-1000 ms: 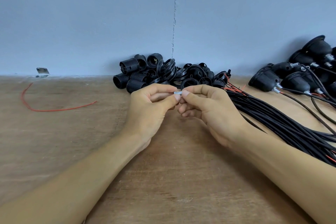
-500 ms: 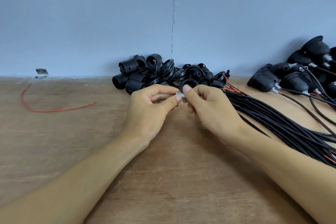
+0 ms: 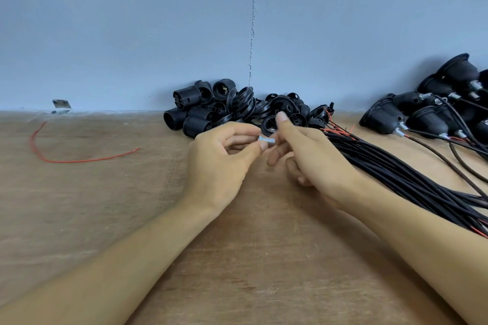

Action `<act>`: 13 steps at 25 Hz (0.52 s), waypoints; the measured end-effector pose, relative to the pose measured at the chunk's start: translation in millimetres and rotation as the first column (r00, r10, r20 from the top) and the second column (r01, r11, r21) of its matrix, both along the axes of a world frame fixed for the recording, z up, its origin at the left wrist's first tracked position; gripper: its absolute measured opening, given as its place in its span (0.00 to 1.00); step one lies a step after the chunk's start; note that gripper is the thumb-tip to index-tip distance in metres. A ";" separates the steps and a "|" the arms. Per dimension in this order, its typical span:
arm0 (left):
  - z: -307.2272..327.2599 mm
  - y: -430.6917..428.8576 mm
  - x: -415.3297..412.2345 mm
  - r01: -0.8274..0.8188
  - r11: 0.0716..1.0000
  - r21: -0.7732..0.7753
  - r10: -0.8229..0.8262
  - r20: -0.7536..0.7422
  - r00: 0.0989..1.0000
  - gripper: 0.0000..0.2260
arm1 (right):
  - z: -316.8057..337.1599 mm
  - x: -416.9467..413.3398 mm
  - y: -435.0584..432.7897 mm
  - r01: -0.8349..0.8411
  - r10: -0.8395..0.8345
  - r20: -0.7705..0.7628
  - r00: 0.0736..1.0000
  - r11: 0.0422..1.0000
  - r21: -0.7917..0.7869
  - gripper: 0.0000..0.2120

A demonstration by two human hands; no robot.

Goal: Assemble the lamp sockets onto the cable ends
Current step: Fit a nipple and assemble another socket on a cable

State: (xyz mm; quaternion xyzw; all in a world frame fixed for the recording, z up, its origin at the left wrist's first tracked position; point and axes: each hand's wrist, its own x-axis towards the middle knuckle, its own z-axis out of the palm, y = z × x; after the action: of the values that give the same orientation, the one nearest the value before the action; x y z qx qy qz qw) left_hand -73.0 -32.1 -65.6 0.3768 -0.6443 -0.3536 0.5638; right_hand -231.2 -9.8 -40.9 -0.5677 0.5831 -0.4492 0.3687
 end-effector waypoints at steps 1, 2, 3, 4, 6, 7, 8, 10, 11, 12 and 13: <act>0.5 -0.9 1.2 -0.019 1.000 0.006 0.019 -0.014 1.000 0.08 | 0.6 -0.1 0.8 -0.036 0.037 0.034 0.999 0.999 -0.016 0.17; 0.9 -1.5 2.3 -0.032 0.999 0.010 0.032 -0.027 0.999 0.07 | 0.6 -0.4 1.5 -0.063 0.064 0.042 0.997 0.998 -0.032 0.13; 1.5 -1.4 3.1 -0.036 0.999 0.012 0.036 -0.033 0.999 0.07 | 0.2 -0.9 1.5 -0.077 0.078 0.033 0.996 0.996 -0.036 0.12; 2.1 -0.7 2.9 -0.032 0.999 0.010 0.033 -0.030 0.999 0.07 | -0.7 -1.2 1.0 -0.078 0.078 0.024 0.997 0.997 -0.026 0.14; 2.3 1.4 0.7 -0.014 1.000 -0.004 0.014 -0.003 1.000 0.08 | -2.9 -0.8 -0.8 -0.042 0.042 0.024 0.999 0.999 0.009 0.20; 2.3 2.1 -0.2 -0.006 1.000 -0.012 0.006 0.008 1.000 0.08 | -3.1 -0.5 -0.9 -0.021 0.020 0.020 1.000 1.000 0.013 0.21; 2.4 2.1 -0.5 -0.003 1.000 -0.018 0.003 0.010 1.000 0.09 | -2.7 -0.5 -0.8 -0.013 0.013 0.018 1.000 1.000 0.004 0.20; 2.2 0.7 0.4 -0.010 1.000 -0.027 0.010 -0.005 1.000 0.09 | -1.5 -2.3 -0.2 -0.058 0.060 0.054 0.997 0.998 -0.032 0.14; 2.2 0.2 1.0 -0.015 1.000 -0.026 0.015 -0.013 1.000 0.08 | -1.0 -3.8 -0.2 -0.089 0.092 0.064 0.994 0.995 -0.047 0.13; 2.3 0.2 1.4 -0.015 1.000 -0.024 0.014 -0.015 1.000 0.08 | -0.5 -5.0 -0.6 -0.107 0.110 0.054 0.993 0.993 -0.052 0.13; 2.5 0.7 1.4 -0.008 1.000 -0.026 0.008 -0.011 1.000 0.08 | -0.6 -5.8 -1.2 -0.107 0.109 0.032 0.994 0.993 -0.047 0.16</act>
State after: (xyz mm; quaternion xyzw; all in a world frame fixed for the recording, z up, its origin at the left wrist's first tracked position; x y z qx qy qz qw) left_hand -71.5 -31.3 -63.0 0.3704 -0.6441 -0.3451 0.5735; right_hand -237.0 -10.9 -41.5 -0.5987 0.5347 -0.4516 0.3895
